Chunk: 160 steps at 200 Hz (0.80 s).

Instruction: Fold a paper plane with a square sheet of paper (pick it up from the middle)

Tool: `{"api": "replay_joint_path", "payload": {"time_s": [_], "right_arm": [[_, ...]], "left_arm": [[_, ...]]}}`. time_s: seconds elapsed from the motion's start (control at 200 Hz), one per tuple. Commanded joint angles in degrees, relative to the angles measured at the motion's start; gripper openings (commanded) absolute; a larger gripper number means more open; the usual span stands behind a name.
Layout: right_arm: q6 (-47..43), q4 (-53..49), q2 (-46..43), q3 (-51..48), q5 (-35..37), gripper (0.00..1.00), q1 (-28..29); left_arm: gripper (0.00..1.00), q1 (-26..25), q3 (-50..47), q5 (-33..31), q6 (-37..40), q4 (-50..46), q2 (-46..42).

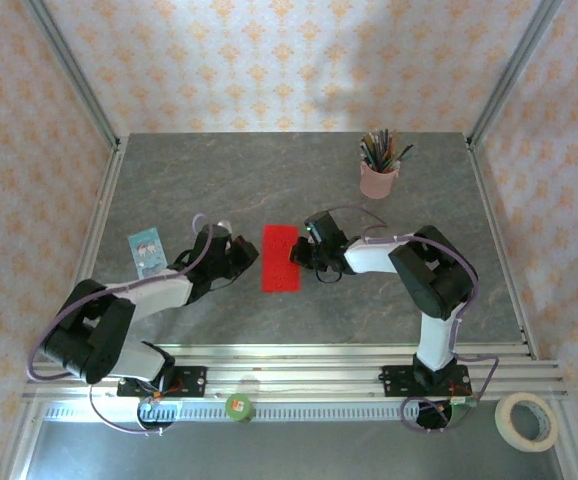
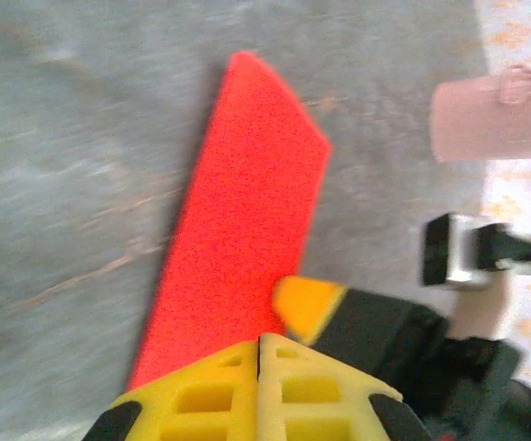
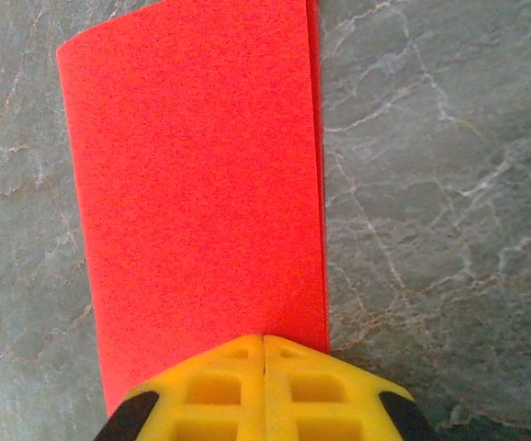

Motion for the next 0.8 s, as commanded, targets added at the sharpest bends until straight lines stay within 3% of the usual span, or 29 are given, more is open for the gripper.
{"api": "replay_joint_path", "payload": {"time_s": [0.0, 0.145, 0.345, 0.541, 0.796], "right_arm": [[-1.5, -18.5, 10.1, -6.5, 13.5, 0.0, -1.3], [-1.4, -18.4, 10.2, -6.5, 13.5, 0.0, -1.3], [-1.5, -18.5, 10.5, -6.5, 13.7, 0.0, -1.3], [-1.6, -18.5, 10.7, -6.8, 14.1, 0.0, -1.3], [-2.4, -19.2, 10.7, -5.3, 14.6, 0.0, -1.3]], "left_arm": [[0.0, -2.2, 3.9, 2.3, 1.4, 2.4, 6.2], [0.0, -3.3, 7.1, 3.3, 0.7, 4.0, 12.8], [0.0, -2.9, 4.9, 1.0, 0.7, 3.1, 15.3], [0.0, 1.2, -0.2, -0.6, -0.5, 2.1, 14.9], [0.0, 6.2, -1.2, -2.0, 3.3, -4.1, 10.0]]}}
